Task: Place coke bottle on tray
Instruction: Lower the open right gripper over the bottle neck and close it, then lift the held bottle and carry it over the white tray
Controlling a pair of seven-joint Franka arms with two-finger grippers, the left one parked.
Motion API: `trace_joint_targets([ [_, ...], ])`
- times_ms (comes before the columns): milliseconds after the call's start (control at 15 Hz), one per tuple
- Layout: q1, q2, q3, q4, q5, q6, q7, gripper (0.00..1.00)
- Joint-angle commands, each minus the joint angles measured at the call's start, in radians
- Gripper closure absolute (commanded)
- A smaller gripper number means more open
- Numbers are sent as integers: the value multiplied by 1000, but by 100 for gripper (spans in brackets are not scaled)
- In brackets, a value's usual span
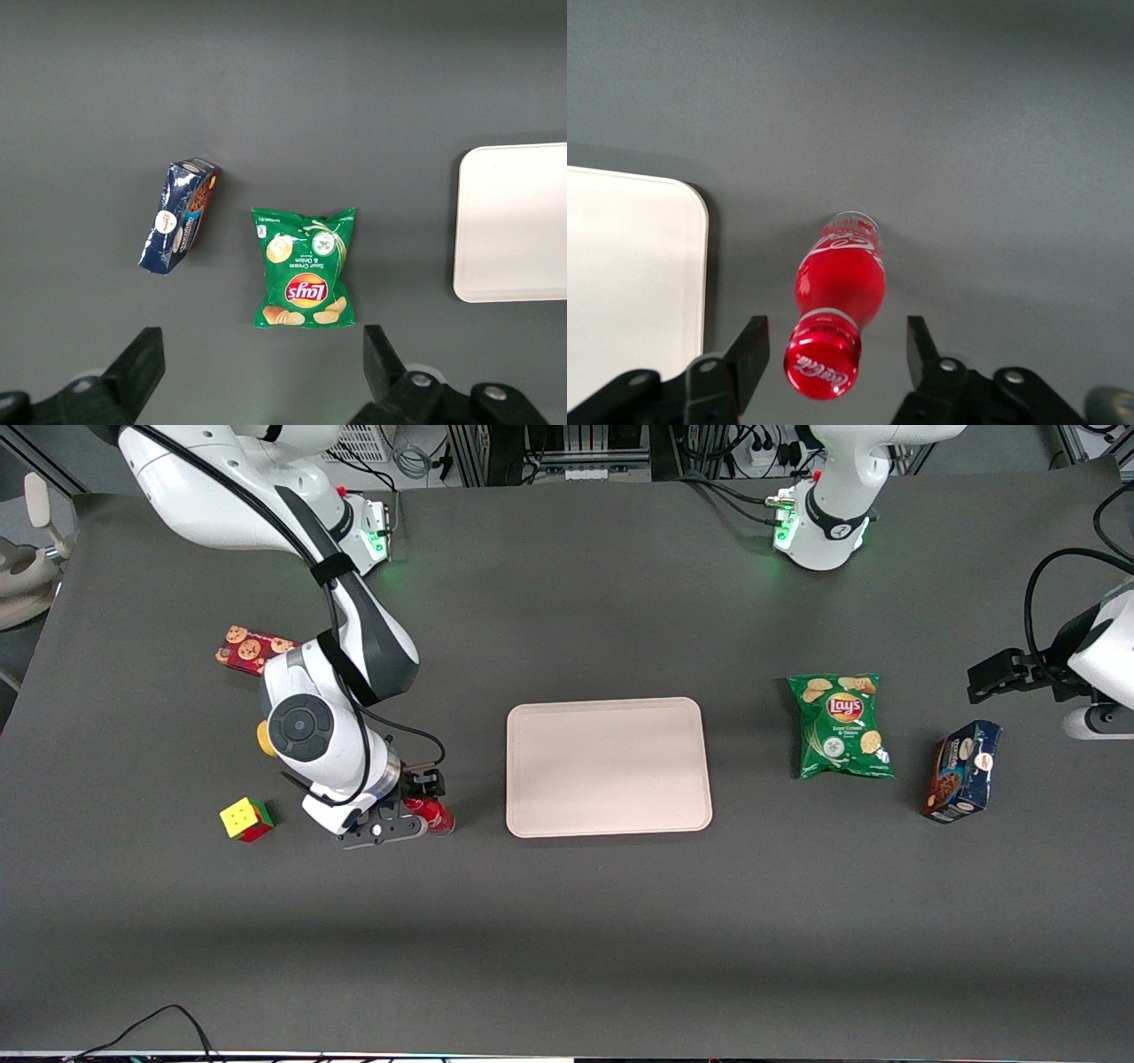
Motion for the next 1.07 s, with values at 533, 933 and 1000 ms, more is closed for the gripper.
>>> trace_joint_targets([
  [533, 0, -14, 5, -35, -22, 41, 34, 91],
  [933, -7, -66, 6, -16, -20, 6, 31, 100],
  [1000, -10, -83, 6, 4, -20, -31, 28, 100],
])
